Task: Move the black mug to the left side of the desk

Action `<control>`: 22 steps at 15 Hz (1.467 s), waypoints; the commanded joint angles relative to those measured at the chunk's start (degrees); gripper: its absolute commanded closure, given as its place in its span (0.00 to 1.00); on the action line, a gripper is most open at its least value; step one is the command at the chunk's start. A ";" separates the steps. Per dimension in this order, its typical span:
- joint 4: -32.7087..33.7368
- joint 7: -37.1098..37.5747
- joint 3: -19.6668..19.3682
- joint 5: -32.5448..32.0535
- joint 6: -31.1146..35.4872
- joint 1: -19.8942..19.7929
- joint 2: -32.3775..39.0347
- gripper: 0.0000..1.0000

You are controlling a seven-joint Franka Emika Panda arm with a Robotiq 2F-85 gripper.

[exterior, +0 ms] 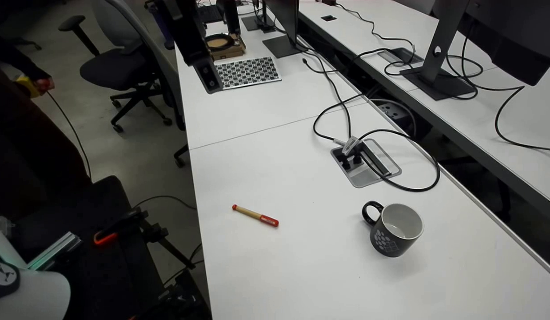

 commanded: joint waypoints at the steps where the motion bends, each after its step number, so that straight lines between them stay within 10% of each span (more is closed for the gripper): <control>1: 3.78 6.84 2.63 3.29 3.50 1.10 5.65 0.00; 6: 10.04 20.76 5.85 2.58 9.84 -0.32 15.62 0.00; 13: 19.22 50.71 12.59 -29.24 12.32 -12.95 27.14 0.00; 18: 20.30 55.72 1.11 -33.02 7.32 -3.11 29.04 0.00; 22: 22.66 57.72 -0.45 -33.18 4.66 -0.82 31.61 0.00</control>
